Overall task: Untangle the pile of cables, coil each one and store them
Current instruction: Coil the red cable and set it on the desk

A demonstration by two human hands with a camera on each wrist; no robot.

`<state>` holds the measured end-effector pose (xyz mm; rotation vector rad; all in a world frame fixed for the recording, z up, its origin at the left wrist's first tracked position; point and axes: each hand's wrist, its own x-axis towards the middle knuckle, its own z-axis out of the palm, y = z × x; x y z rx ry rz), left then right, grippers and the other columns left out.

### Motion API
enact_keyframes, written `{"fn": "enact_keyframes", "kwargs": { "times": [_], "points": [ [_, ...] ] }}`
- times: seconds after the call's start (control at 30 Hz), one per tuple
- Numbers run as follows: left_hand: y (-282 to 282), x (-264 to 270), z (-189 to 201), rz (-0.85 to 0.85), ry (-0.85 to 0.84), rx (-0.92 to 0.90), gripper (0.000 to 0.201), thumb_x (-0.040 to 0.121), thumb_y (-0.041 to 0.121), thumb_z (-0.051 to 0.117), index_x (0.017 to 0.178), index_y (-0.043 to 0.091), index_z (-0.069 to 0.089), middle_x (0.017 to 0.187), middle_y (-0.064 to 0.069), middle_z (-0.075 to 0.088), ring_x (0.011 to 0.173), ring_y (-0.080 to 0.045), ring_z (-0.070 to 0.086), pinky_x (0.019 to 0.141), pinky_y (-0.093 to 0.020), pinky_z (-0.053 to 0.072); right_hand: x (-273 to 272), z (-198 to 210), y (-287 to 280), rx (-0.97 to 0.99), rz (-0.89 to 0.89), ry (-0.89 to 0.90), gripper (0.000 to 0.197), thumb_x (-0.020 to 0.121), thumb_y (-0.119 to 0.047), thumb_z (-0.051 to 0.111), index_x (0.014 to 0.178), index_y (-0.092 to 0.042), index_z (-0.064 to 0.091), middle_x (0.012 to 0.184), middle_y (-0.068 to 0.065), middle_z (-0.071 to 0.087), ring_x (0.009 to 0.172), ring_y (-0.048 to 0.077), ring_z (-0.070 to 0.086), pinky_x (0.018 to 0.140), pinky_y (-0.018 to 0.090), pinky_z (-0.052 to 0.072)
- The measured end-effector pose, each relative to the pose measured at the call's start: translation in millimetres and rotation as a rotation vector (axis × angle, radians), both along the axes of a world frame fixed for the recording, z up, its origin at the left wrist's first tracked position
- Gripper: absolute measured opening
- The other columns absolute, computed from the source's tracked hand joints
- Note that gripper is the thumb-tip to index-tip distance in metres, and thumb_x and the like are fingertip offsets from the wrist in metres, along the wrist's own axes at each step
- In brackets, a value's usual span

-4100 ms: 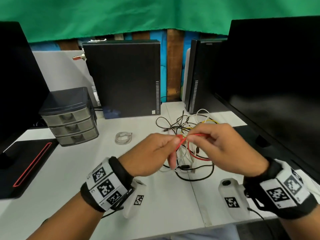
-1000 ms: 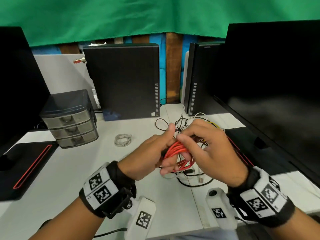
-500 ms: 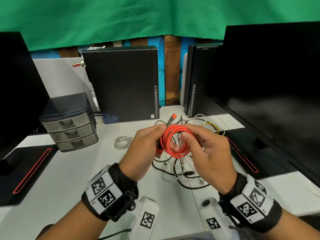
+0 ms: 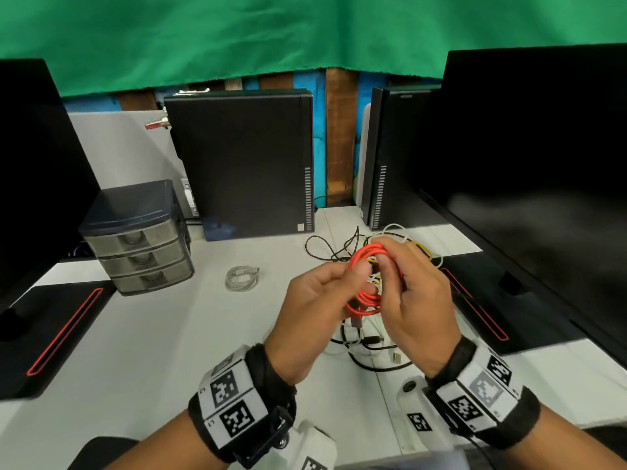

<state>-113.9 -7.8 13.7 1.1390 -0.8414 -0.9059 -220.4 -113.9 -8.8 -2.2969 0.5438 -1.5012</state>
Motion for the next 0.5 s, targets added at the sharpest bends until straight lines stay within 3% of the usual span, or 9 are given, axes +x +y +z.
{"fn": "enact_keyframes", "kwargs": {
  "times": [0.1,0.27,0.33,0.4,0.43,0.5],
  "points": [
    [-2,6,-3,0.019,0.008,-0.045,0.033,0.081,0.027,0.067,0.104,0.003,0.071,0.088,-0.018,0.073,0.074,-0.022,0.068,0.061,-0.027,0.053,0,3,1,0.042,0.05,0.038,0.027,0.102,-0.016,0.046,0.119,-0.01,0.066,0.102,0.0,0.067,0.094,0.009,0.06,0.084,0.024,0.05],
    [-3,17,-2,-0.038,0.113,-0.066,0.025,0.087,0.021,0.061,0.097,0.0,0.069,0.082,-0.012,0.071,0.078,-0.019,0.068,0.077,-0.031,0.056,-3,20,0,0.328,0.267,0.118,0.028,0.106,-0.018,0.044,0.123,-0.024,0.066,0.109,-0.009,0.071,0.106,0.011,0.066,0.094,0.029,0.053],
    [-4,18,-2,-0.059,0.18,-0.084,0.022,0.089,0.02,0.058,0.094,0.002,0.068,0.079,-0.01,0.068,0.076,-0.018,0.068,0.076,-0.03,0.057,-6,27,0,0.496,0.421,0.091,0.031,0.105,-0.013,0.046,0.119,-0.033,0.067,0.105,-0.001,0.074,0.097,0.021,0.068,0.089,0.037,0.057],
    [-4,18,-1,-0.116,0.279,-0.1,0.022,0.091,0.02,0.054,0.094,0.002,0.067,0.076,-0.009,0.066,0.075,-0.017,0.067,0.077,-0.032,0.058,-8,29,-5,0.705,0.557,0.037,0.031,0.102,-0.018,0.049,0.121,-0.033,0.068,0.109,0.022,0.069,0.101,0.045,0.062,0.089,0.057,0.054],
    [-4,18,1,-0.149,0.322,-0.1,0.024,0.092,0.02,0.052,0.096,0.001,0.066,0.077,-0.008,0.067,0.075,-0.017,0.067,0.079,-0.035,0.058,-8,28,-7,0.757,0.582,0.021,0.034,0.098,-0.021,0.049,0.125,-0.033,0.067,0.112,0.027,0.065,0.104,0.049,0.059,0.091,0.064,0.051],
    [-5,19,1,-0.182,0.372,-0.087,0.026,0.093,0.021,0.052,0.104,0.0,0.064,0.078,-0.007,0.067,0.077,-0.016,0.066,0.086,-0.038,0.058,-6,20,-6,0.602,0.486,0.068,0.042,0.097,-0.024,0.047,0.136,-0.035,0.059,0.112,0.013,0.068,0.102,0.037,0.063,0.093,0.057,0.053]
  ]
}}
